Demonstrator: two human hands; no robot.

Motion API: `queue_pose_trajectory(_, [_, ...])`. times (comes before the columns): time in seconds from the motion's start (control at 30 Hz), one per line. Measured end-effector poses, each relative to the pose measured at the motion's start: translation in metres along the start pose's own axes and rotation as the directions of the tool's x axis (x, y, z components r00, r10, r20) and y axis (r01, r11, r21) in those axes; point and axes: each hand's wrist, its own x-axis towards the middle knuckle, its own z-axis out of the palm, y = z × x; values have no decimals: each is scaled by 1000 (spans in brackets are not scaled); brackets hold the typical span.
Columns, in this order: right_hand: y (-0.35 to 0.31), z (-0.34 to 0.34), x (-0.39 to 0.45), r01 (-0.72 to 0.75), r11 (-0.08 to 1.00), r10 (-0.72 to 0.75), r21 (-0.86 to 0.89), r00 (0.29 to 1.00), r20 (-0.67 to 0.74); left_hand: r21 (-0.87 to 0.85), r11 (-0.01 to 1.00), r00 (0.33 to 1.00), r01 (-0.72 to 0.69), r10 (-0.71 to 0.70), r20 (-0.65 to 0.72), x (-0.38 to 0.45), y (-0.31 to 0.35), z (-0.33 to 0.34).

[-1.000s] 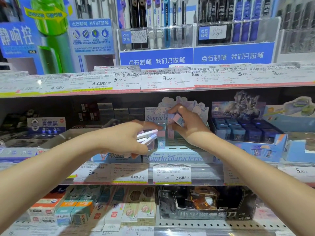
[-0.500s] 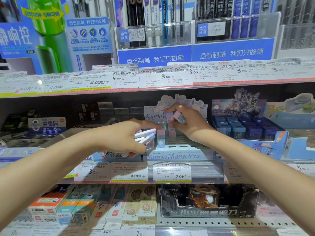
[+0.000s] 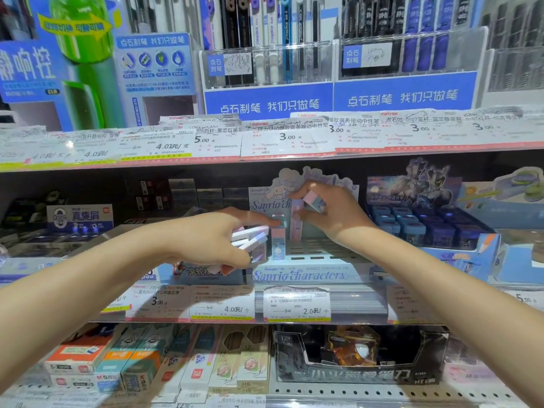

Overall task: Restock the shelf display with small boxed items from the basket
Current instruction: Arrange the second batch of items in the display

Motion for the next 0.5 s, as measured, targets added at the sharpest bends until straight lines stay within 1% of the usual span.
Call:
queue_pose_trajectory(0.13, [1, -4, 2, 33, 996, -33, -80, 999, -1, -23, 1000, 1000, -19, 18, -10, 0, 1, 0])
queue_pose_trajectory(0.27, [1, 2, -1, 47, 979, -35, -198, 998, 60, -31, 999, 1000, -15, 16, 11, -1, -1, -1])
queue_pose_trajectory(0.4, [2, 4, -7, 122, 948, -92, -295, 989, 112, -37, 999, 1000, -11, 12, 22, -1, -4, 0])
queue_pose_trajectory(0.5, [0, 2, -7, 126, 921, -66, -367, 983, 173, -34, 999, 1000, -5, 5, 12, -2, -2, 1])
